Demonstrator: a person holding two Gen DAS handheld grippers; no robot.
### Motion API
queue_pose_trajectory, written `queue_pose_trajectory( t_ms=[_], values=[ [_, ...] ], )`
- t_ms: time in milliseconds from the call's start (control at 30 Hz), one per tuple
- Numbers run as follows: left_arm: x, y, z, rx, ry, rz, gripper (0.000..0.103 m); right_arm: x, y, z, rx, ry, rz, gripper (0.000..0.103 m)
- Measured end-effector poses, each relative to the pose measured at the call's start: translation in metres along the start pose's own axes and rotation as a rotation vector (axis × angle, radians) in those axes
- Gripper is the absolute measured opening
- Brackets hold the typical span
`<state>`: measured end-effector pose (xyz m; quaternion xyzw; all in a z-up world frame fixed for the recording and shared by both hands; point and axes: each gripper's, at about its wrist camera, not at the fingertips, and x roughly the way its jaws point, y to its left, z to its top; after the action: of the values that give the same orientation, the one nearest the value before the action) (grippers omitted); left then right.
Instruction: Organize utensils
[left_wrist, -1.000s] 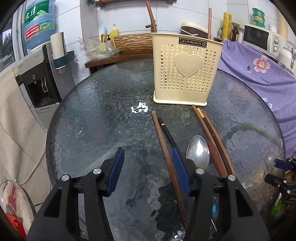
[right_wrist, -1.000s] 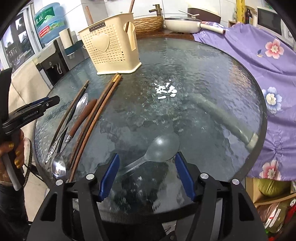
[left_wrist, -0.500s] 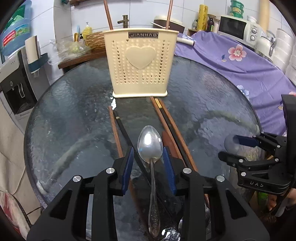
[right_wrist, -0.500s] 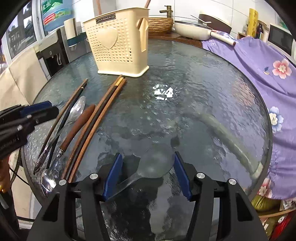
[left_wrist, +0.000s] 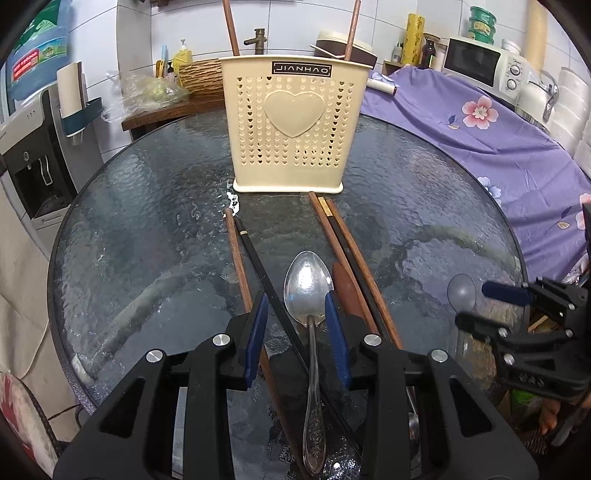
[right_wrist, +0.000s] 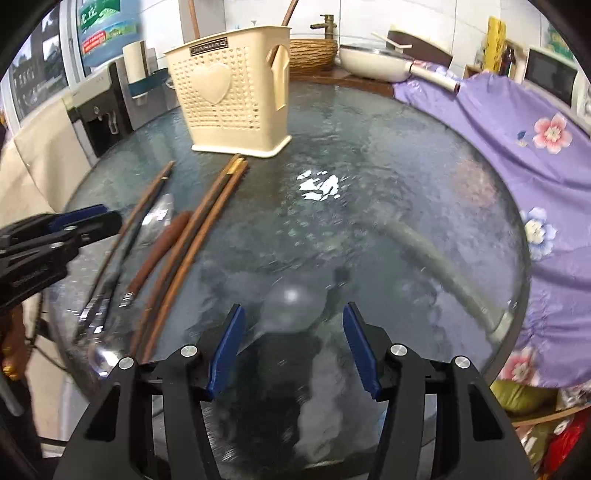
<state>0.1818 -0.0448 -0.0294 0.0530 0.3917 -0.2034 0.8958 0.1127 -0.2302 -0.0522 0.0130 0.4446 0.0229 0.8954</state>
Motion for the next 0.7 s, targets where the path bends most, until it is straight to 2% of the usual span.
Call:
queue_pose_trajectory(
  t_ms=[200,367,600,700],
  values=[
    [-0.002,-0.001,0.000,0.008,0.001,-0.008,0.033,0.007,0.008,-0.001,0.022,0.055,0.054,0.049],
    [-0.006,-0.012,-0.002,0.033,0.008,-0.043,0.029,0.011,0.007,0.005,0.014,0.040,0.018,0.048],
    [0.009,-0.031,-0.005,0.067,0.079,-0.099,0.024,0.022,0.005,0.019,-0.005,0.034,0.036,0.048],
    [0.013,-0.037,-0.007,0.086,0.099,-0.092,0.023,0.019,0.004,0.017,-0.001,0.029,0.027,0.046]
  ],
)
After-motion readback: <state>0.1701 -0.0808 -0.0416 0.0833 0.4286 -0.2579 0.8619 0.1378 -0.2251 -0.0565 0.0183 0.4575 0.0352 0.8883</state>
